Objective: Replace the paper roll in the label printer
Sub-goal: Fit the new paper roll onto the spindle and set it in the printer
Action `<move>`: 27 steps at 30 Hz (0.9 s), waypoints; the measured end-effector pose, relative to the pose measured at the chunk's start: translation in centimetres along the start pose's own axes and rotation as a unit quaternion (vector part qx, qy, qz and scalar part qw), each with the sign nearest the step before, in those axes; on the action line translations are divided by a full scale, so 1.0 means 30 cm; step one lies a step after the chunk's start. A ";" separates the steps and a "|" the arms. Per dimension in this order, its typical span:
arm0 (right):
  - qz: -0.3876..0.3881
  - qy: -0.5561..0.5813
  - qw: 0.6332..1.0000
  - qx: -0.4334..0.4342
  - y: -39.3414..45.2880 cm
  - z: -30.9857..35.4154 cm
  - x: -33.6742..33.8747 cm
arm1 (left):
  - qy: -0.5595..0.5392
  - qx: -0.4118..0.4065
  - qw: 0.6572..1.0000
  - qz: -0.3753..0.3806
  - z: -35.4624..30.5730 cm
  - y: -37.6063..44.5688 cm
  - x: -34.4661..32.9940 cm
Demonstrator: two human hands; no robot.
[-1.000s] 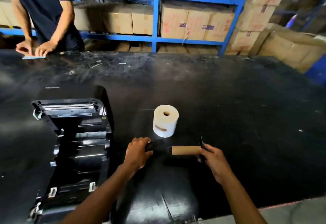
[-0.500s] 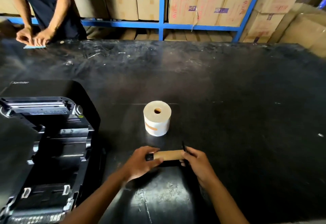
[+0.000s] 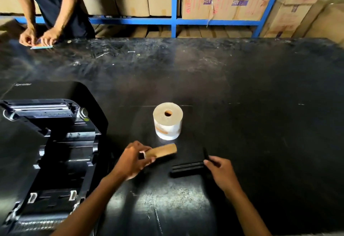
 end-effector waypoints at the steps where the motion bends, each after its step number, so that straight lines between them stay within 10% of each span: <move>1: 0.014 -0.012 1.000 0.005 -0.014 0.000 -0.035 | 0.009 -0.012 0.999 0.030 -0.017 -0.003 -0.047; 9: -0.004 -0.139 0.989 0.047 -0.041 -0.055 -0.107 | 0.124 -0.062 0.987 0.084 -0.022 -0.003 -0.220; 17: -0.065 -0.099 0.988 0.096 0.086 0.214 -0.051 | -0.265 0.113 0.955 -0.076 0.017 0.116 -0.082; 23: 0.067 -0.271 0.940 0.196 0.199 0.457 -0.310 | -0.459 0.268 0.847 0.005 0.024 0.226 -0.099; 27: 0.071 -0.389 0.907 0.148 0.236 0.429 -0.422 | -0.467 0.290 0.835 0.033 0.030 0.239 -0.107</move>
Point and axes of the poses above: each hand's wrist, its own y-axis towards the middle knuckle, its own x-axis out of the back of the hand, z = x × y, the point moved 5 cm from there along y, towards the middle knuckle, and after that the axes turned 2 degrees about y, right-handed, at the moved point
